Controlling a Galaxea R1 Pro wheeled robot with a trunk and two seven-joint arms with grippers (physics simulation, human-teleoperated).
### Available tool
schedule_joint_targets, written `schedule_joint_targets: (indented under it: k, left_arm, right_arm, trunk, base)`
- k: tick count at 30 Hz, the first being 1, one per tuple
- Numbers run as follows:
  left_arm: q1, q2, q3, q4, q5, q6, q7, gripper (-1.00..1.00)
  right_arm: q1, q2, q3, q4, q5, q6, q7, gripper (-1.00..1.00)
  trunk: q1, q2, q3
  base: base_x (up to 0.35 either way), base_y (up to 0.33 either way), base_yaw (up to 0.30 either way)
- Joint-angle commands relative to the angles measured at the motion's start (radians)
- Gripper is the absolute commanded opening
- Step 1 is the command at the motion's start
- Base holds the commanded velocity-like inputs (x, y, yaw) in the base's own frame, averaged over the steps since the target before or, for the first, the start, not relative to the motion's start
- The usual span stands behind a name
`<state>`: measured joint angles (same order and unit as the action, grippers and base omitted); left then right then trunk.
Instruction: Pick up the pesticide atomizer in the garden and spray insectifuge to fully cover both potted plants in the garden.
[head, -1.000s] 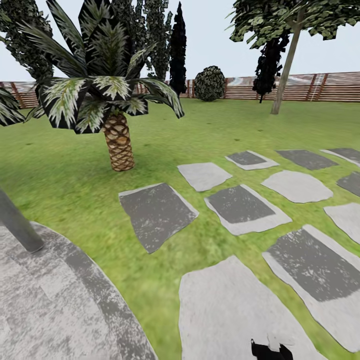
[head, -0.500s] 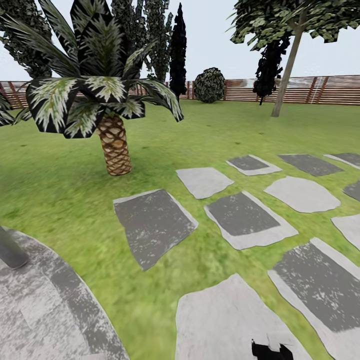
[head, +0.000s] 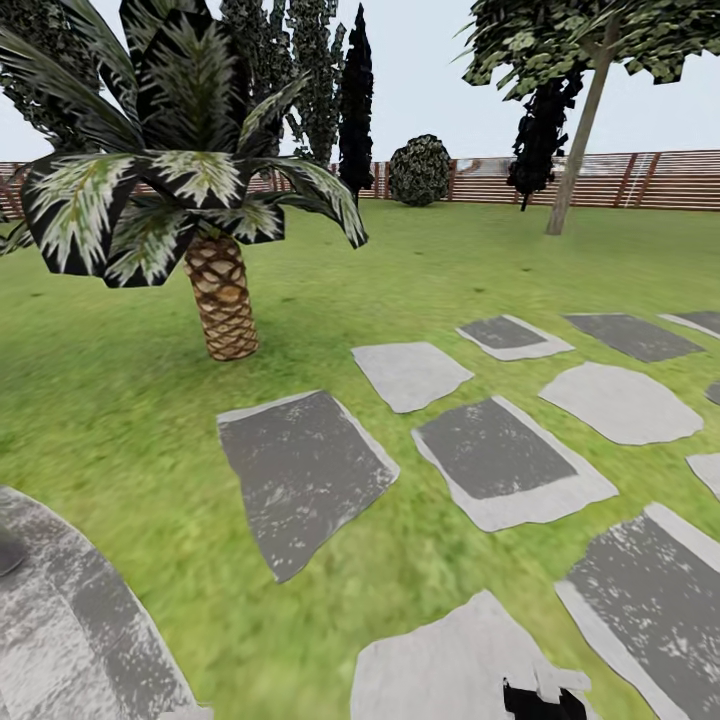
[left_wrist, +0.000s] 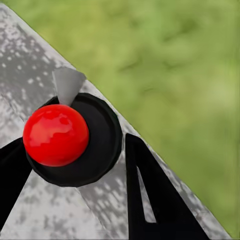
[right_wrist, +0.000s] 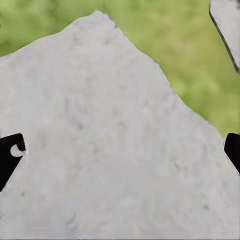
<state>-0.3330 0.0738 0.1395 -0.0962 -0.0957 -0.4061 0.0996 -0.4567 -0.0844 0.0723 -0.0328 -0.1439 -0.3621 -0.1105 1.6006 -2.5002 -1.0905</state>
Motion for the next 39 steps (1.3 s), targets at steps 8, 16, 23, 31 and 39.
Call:
schedule_joint_targets:
  k: [8, 16, 23, 31, 39]
  left_arm:
    - [-0.001, 0.0, 0.006, 0.001, -0.01, -0.003, 0.003, -1.0]
    - [-0.001, 0.0, 0.006, 0.001, -0.01, -0.003, 0.003, -1.0]
    - [-0.001, 0.0, 0.006, 0.001, -0.011, -0.003, 0.004, -1.0]
    - [-0.001, 0.0, 0.006, 0.0, -0.011, -0.003, 0.005, -1.0]
    - [-0.001, 0.0, 0.006, 0.0, -0.012, -0.003, 0.006, -1.0]
  right_arm:
    - [0.0, 0.001, 0.008, 0.001, -0.01, -0.003, -0.001, 1.0]
    - [0.0, 0.0, 0.008, 0.001, -0.011, -0.003, -0.001, 1.0]
    - [0.0, 0.0, 0.008, 0.001, -0.01, -0.003, -0.001, 1.0]
    - [0.0, 0.0, 0.008, 0.001, -0.008, -0.004, 0.002, 1.0]
    - [0.0, 0.001, 0.011, -0.011, -0.009, -0.006, 0.001, 1.0]
  trunk:
    - [0.0, 0.0, -0.001]
    - [0.0, 0.0, -0.001]
    - [0.0, 0.0, -0.001]
    - [0.0, 0.0, -0.001]
    - [0.0, 0.0, -0.001]
  base:
    - [0.338, -0.03, 0.0]
    - [0.334, -0.095, 0.0]
    - [0.306, -0.131, 0.0]
    - [0.296, -0.142, 0.0]
    - [0.295, -0.144, 0.0]
